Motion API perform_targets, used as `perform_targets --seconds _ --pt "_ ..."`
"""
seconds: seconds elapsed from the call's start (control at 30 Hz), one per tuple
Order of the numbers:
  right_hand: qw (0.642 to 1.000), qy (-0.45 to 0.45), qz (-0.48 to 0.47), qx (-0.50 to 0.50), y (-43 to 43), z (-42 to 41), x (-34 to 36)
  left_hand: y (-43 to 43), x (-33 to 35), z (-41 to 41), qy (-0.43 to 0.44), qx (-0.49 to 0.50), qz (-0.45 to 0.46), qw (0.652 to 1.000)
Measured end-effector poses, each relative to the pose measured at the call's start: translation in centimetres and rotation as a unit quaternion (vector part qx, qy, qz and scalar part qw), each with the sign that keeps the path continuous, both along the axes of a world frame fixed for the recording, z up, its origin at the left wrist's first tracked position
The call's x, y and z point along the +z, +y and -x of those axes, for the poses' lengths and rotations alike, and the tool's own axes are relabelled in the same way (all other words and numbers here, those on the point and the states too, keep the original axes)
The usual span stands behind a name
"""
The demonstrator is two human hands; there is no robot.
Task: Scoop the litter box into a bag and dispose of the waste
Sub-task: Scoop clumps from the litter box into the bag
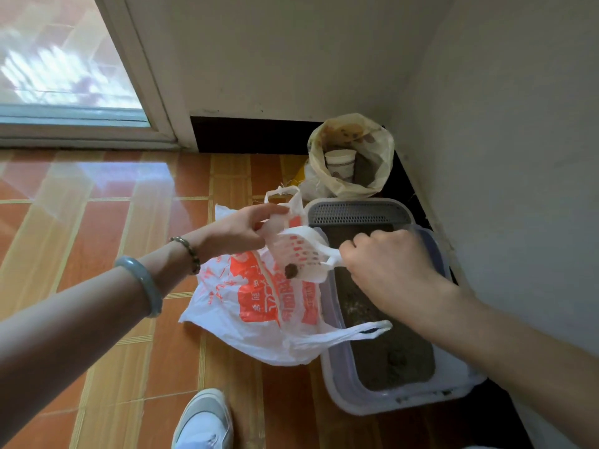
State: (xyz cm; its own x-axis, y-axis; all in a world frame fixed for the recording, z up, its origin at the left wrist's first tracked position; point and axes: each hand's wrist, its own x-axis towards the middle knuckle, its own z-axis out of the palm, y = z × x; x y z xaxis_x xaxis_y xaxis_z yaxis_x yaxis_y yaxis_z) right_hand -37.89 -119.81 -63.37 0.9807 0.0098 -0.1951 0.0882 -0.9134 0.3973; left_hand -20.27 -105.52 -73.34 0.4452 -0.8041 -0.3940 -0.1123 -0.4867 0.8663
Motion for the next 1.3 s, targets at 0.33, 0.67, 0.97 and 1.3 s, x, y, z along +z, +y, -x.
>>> perform_targets --seconds 0.33,0.67,0.97,1.3 --pt "0.999 -0.042 -0.008 0.0 -1.0 -0.9 0.6 0.3 0.0 -0.2 -0.005 0.0 -0.01 1.0" --pt "0.946 0.013 -0.206 -0.249 -9.3 3.8 0.0 -0.8 -0.4 0.9 -0.069 -0.048 -0.051 0.995" --pt "0.874 0.286 -0.077 -0.384 -11.6 8.9 -6.6 -1.9 -1.0 1.9 -0.073 -0.087 -0.068 0.991" --pt "0.798 0.431 -0.06 -0.416 -11.3 9.3 -10.5 -2.5 -0.8 2.7 -0.077 -0.096 -0.084 0.989"
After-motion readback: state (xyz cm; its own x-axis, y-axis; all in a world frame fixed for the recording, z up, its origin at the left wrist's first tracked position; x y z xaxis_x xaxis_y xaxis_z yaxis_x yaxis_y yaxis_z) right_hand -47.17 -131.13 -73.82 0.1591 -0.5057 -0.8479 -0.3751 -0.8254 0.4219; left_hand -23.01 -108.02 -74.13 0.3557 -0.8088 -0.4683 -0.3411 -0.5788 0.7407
